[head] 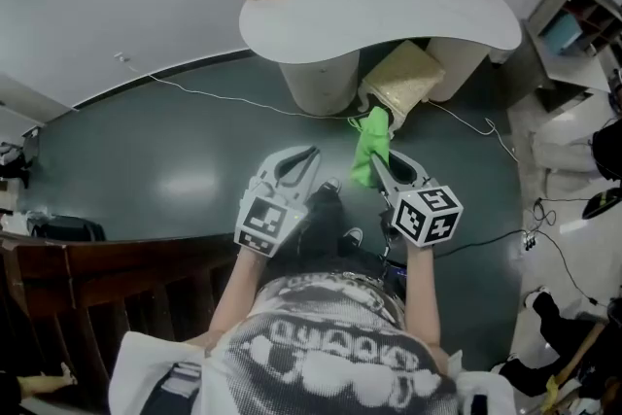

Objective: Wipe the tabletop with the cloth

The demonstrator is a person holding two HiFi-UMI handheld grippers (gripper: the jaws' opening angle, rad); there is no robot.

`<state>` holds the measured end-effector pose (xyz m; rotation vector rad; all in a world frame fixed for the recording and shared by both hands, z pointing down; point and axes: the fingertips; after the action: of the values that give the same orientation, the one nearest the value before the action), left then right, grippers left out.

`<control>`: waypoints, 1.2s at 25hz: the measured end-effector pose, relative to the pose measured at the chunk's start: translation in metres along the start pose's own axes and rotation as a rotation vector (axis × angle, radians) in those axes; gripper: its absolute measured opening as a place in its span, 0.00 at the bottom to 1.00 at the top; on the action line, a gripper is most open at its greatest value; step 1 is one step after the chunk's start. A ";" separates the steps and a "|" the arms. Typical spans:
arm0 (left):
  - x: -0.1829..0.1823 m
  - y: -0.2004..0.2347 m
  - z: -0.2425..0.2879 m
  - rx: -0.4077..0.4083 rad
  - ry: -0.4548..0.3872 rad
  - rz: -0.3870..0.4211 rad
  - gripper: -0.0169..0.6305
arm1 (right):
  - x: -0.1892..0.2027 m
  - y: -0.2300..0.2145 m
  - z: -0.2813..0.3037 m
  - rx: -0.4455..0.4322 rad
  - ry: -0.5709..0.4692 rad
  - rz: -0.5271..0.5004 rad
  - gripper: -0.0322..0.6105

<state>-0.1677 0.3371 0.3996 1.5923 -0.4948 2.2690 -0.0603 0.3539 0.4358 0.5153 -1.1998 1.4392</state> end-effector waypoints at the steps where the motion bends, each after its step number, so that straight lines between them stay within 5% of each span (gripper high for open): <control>1: -0.001 0.003 0.003 0.001 0.001 -0.001 0.05 | -0.002 -0.002 0.002 0.003 0.001 0.001 0.16; 11: 0.007 0.056 0.042 0.005 0.046 0.019 0.05 | -0.020 -0.035 0.061 0.037 0.036 0.032 0.16; 30: 0.003 0.326 0.129 0.040 -0.013 0.000 0.05 | -0.122 -0.015 0.313 0.061 0.108 -0.024 0.16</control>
<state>-0.2083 -0.0107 0.4129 1.6274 -0.4558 2.2831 -0.1094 0.0220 0.4586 0.4863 -1.0639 1.4685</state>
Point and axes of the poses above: the fingertips, and each gripper's own axes: z forward along the fingers, y to its left, x out of its underside, and after that the axes turned 8 degrees about x, right-handed
